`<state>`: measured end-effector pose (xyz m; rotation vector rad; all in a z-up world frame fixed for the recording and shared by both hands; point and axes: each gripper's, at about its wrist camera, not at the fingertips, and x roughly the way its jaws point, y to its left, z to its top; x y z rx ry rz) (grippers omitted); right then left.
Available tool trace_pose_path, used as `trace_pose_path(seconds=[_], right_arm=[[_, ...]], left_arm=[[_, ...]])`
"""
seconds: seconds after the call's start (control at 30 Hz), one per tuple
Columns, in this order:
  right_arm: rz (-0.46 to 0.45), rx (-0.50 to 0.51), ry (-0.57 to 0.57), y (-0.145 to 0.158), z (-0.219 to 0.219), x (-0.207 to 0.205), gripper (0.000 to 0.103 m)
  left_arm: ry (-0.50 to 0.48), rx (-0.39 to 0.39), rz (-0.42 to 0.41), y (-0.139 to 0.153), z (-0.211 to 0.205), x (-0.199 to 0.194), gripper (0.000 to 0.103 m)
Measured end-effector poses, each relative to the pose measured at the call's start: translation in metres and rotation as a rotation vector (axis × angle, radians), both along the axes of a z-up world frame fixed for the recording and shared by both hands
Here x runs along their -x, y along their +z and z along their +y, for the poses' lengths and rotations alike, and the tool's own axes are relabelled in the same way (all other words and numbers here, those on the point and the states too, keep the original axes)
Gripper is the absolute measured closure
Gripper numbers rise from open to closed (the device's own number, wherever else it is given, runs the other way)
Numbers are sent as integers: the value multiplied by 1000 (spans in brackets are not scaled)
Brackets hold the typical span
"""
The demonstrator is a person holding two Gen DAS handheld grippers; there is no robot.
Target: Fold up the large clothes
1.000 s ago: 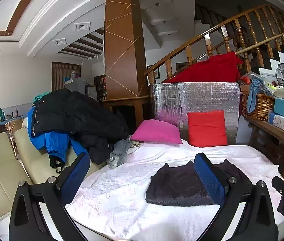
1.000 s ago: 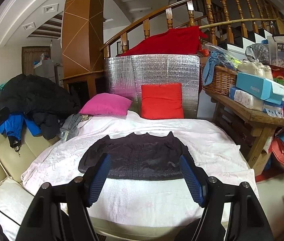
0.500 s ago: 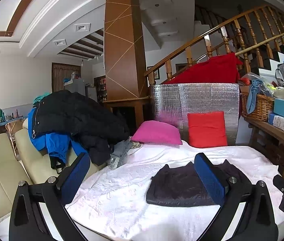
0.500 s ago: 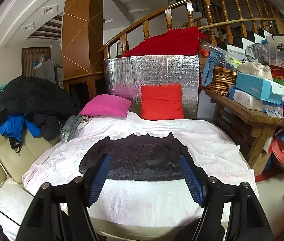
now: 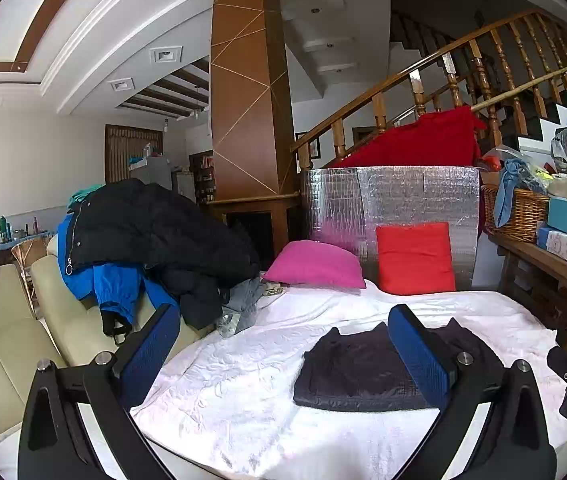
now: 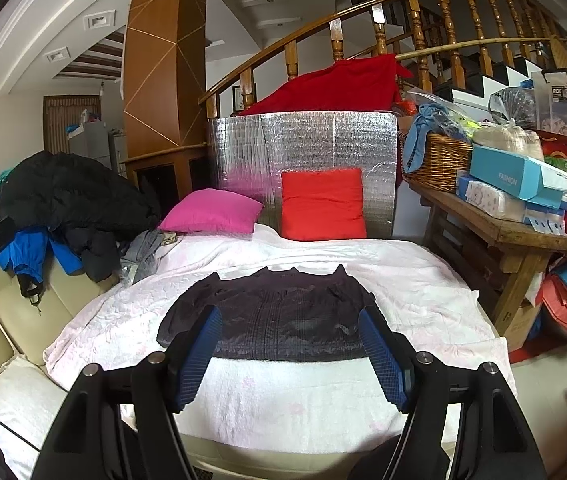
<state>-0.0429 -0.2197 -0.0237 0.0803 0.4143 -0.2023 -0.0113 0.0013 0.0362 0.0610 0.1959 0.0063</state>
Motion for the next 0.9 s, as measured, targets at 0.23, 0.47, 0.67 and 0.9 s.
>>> trace_pose_path(seconds=[0.23, 0.47, 0.67, 0.9], right_arm=[[-4, 0, -3, 0, 3, 2, 28], [-4, 2, -2, 0, 2, 2, 28], [-9, -3, -15, 1, 3, 5, 28], [-12, 1, -21, 2, 4, 8, 28]], left_arm=[[2, 1, -1, 0, 0, 1, 0], [1, -1, -1, 0, 0, 1, 0], [3, 0, -4, 2, 0, 3, 0], [2, 1, 1, 1, 3, 2, 0]])
